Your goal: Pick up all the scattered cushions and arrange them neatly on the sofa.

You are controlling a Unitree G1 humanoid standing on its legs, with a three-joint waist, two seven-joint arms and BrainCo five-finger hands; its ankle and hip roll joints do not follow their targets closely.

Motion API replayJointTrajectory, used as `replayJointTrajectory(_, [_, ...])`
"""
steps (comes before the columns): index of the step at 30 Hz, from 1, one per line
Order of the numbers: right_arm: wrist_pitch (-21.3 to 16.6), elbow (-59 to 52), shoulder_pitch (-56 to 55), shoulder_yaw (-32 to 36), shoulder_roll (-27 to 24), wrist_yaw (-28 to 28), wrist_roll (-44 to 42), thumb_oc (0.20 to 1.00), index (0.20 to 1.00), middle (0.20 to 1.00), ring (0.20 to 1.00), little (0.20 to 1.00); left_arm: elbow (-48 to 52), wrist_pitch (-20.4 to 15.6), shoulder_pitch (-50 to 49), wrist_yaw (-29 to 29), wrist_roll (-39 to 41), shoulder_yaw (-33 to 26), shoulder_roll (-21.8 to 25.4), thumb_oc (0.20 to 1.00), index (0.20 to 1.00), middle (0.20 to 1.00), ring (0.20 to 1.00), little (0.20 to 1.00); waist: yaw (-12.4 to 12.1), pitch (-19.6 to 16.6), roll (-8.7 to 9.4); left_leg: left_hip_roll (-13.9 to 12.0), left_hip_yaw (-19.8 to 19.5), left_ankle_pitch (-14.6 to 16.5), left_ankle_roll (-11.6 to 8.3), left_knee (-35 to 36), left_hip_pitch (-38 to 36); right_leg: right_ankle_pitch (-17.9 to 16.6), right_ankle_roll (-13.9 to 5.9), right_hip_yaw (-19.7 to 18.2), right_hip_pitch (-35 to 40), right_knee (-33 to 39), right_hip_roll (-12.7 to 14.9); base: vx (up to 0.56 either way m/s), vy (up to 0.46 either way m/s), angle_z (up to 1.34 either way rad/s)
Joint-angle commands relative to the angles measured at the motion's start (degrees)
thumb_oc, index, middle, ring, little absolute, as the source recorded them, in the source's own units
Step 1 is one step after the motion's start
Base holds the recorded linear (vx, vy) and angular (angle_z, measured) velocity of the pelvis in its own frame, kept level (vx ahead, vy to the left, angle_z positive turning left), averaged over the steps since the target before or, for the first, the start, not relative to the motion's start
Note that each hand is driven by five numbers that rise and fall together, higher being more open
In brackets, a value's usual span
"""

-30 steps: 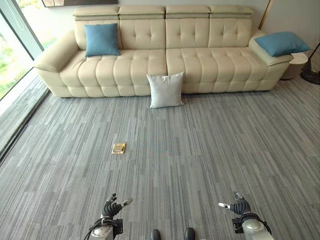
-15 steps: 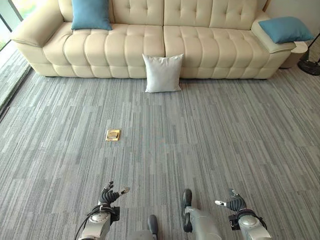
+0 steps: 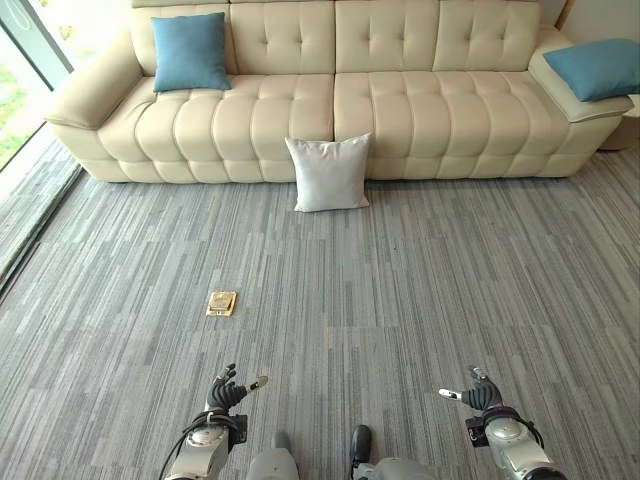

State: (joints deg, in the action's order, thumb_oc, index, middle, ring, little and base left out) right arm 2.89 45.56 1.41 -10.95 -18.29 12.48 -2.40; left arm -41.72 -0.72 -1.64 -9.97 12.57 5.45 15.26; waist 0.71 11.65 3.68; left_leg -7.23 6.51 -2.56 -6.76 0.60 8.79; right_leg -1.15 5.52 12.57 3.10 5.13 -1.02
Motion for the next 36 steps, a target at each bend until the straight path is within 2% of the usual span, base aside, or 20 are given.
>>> replayJointTrajectory(1, [-1.3,-1.2,-0.2,-0.9,-2.9,1.3,-0.1,1.0,1.0,1.0,1.0,1.0,2.0,-1.2,-0.1,-0.5,0.6,1.0,1.5,1.0,1.0,1.0,1.0,1.0,-1.6,-0.3,-0.76,1.0,0.2,-3.5,1.29,-1.0,-0.1,8.4,-8.63,-2.3,2.5,-4.2,2.6,0.35,0.081,-0.16])
replayJointTrajectory(4, [-0.7,-0.1,-0.5,-1.3,-2.7,1.4,0.4,1.0,1.0,1.0,1.0,1.0,1.0,-1.2,-0.5,-0.9,0.4,0.6,1.5,1.0,1.0,1.0,1.0,1.0,-2.7,-0.7,-0.94,1.0,3.9,-5.0,1.01,2.5,2.8,9.7,-9.17,-3.2,6.1,-3.1,2.6,0.48,0.213,-0.26])
replayJointTrajectory(5, [-0.8,0.4,-0.1,-1.9,-2.3,0.9,1.5,1.0,1.0,1.0,1.0,1.0,0.2,-1.3,-1.4,-0.7,-0.1,0.3,1.6,1.0,1.0,1.0,1.0,1.0,-3.2,-2.8,-1.51,1.9,2.5,-6.0,1.84,3.4,0.9,10.9,-10.15,-5.1,8.3,-3.1,3.3,0.6,0.337,-0.46])
replayJointTrajectory(6, [-0.8,0.5,-0.1,-1.9,-2.3,0.9,1.5,1.0,1.0,1.0,1.0,1.0,0.2,-1.3,-1.3,-0.7,-0.1,0.3,1.6,1.0,1.0,1.0,1.0,1.0,-3.3,-2.7,-1.47,1.9,2.5,-6.0,1.85,3.4,0.9,10.9,-10.16,-5.1,8.3,-3.1,3.3,0.5,0.313,-0.7])
replayJointTrajectory(8, [-0.7,0.5,0.1,-2.1,-1.8,0.5,1.5,1.0,1.0,1.0,1.0,1.0,-1.1,-1.2,-1.4,-0.5,-0.8,0.4,2.2,1.0,1.0,1.0,1.0,1.0,-3.4,-3.3,-0.81,2.8,2.8,-4.5,2.81,2.1,0.2,11.3,-10.79,-6.3,8.1,-5.5,4.6,0.24,0.173,-0.82])
replayJointTrajectory(10, [-0.7,1.4,0.3,-2.4,-1.2,0.2,1.6,1.0,1.0,1.0,1.0,1.0,-1.9,-1.0,-1.0,-0.5,-1.4,0.6,2.8,1.0,1.0,1.0,1.0,1.0,-3.5,-3.5,-0.36,3.8,3.3,-2.6,4.13,1.5,-1.3,10.7,-11.82,-7.4,6.2,-10.8,5.5,0.26,0.247,-0.04])
replayJointTrajectory(11, [-0.4,1.6,0.7,-2.8,-0.8,-0.2,1.9,1.0,1.0,1.0,1.0,1.0,-1.9,-0.9,-0.8,-0.4,-1.6,0.6,3.5,1.0,1.0,1.0,1.0,1.0,-3.0,-2.9,-0.36,5.4,4.3,-0.4,6.29,2.6,-4.8,6.0,-14.23,-8.2,0.5,-22.6,6.8,0.21,0.232,-0.06])
replayJointTrajectory(14, [-0.4,1.6,0.7,-2.7,-0.7,-0.2,1.9,1.0,1.0,1.0,1.0,1.0,-2.0,-1.0,-0.5,-0.5,-1.6,0.7,3.6,1.0,1.0,1.0,1.0,1.0,-2.8,-2.9,-0.71,5.3,4.6,0.0,6.56,2.9,-5.4,4.3,-14.64,-8.4,-1.3,-25.4,6.7,0.14,0.129,-0.16])
replayJointTrajectory(15, [-0.4,2.0,0.8,-2.5,0.1,-0.2,1.4,1.0,1.0,1.0,1.0,1.0,-2.0,-1.2,0.2,-0.7,-1.3,0.7,3.8,1.0,1.0,1.0,1.0,1.0,-2.0,-2.2,-1.75,5.0,4.7,1.0,6.95,3.9,-8.0,2.8,-13.96,-7.5,-6.2,-29.7,6.8,0.2,0.089,0.14])
replayJointTrajectory(18, [-0.5,1.9,1.5,-2.6,0.0,-0.1,1.6,1.0,1.0,1.0,1.0,1.0,-1.8,-1.6,1.1,-0.7,-0.8,0.7,3.8,1.0,1.0,1.0,1.0,1.0,-1.2,-1.4,-2.72,4.7,5.1,2.1,6.5,4.4,-10.2,4.4,-12.53,-4.1,-9.5,-23.6,7.1,0.22,0.015,-0.21])
replayJointTrajectory(20, [-0.4,1.8,1.6,-2.6,-0.2,0.0,1.6,1.0,1.0,1.0,1.0,1.0,-1.5,-1.8,1.2,-0.7,-0.6,0.8,3.8,1.0,1.0,1.0,1.0,1.0,-0.7,-1.0,-2.99,4.7,5.0,2.8,6.24,4.4,-11.0,4.3,-12.34,-3.2,-9.9,-20.6,6.9,0.18,-0.058,0.0])
replayJointTrajectory(21, [-0.1,1.4,1.8,-2.6,-0.5,0.1,1.8,1.0,1.0,1.0,1.0,1.0,-0.5,-1.6,1.5,-0.7,-0.5,0.8,3.8,1.0,1.0,1.0,1.0,1.0,0.0,-0.3,-2.81,5.2,4.7,3.7,5.9,4.4,-12.6,2.1,-12.83,-2.2,-11.6,-13.4,6.9,0.23,-0.106,0.11])
replayJointTrajectory(24, [0.3,1.0,1.4,-2.3,-0.7,0.3,2.2,1.0,1.0,1.0,1.0,1.0,0.4,-1.9,1.9,-0.8,-0.3,1.0,3.8,1.0,1.0,1.0,1.0,1.0,1.4,0.3,-2.35,5.3,3.8,4.8,5.19,4.4,-14.6,-0.3,-14.05,-3.3,-12.7,-7.4,6.8,0.26,-0.136,0.1])
replayJointTrajectory(26, [0.2,1.1,1.1,-2.2,-0.7,0.3,2.2,1.0,1.0,1.0,1.0,1.0,0.5,-2.0,1.8,-0.7,-0.3,0.9,3.7,1.0,1.0,1.0,1.0,1.0,1.5,0.1,-2.03,5.4,3.6,5.5,5.07,4.3,-15.5,-0.8,-13.9,-4.1,-11.9,-6.6,6.8,0.21,-0.135,0.26])
replayJointTrajectory(28, [-0.3,1.8,0.9,-1.9,-0.8,0.4,1.5,1.0,1.0,1.0,1.0,1.0,-0.1,-1.9,1.5,-0.4,0.1,0.9,2.8,1.0,1.0,1.0,1.0,1.0,1.8,-1.4,-2.16,4.5,3.3,6.7,4.42,3.6,-17.0,-0.8,-12.85,-4.2,-9.9,-5.7,6.3,0.3,-0.194,0.28])
replayJointTrajectory(31, [-0.8,1.8,0.6,-1.2,-1.6,0.5,0.0,1.0,1.0,1.0,1.0,1.0,-0.9,-1.6,1.4,0.2,2.6,1.1,1.7,1.0,1.0,1.0,1.0,1.0,2.5,-2.1,-2.69,2.6,2.4,8.0,3.02,-1.6,-16.2,1.6,-10.94,-3.3,-7.5,-6.5,5.2,0.29,-0.224,0.37])
replayJointTrajectory(33, [-1.1,2.2,1.0,-1.1,-2.3,0.8,-0.8,1.0,1.0,1.0,1.0,1.0,-2.3,-1.7,1.9,0.1,3.8,1.2,1.0,1.0,1.0,1.0,1.0,1.0,2.4,-1.9,-3.15,2.0,1.0,6.4,2.38,-5.7,-15.0,3.4,-9.53,-3.1,-6.0,-7.0,4.3,0.28,-0.179,0.27])
replayJointTrajectory(36, [-1.1,2.4,1.1,-1.0,-3.0,0.8,-0.6,1.0,1.0,1.0,1.0,1.0,-2.6,-1.7,1.7,0.2,4.1,1.6,0.6,1.0,1.0,1.0,1.0,1.0,2.2,-2.0,-3.35,2.1,0.2,5.9,2.6,-5.0,-13.8,4.6,-9.22,-2.8,-4.7,-6.5,4.2,0.12,-0.036,0.03])
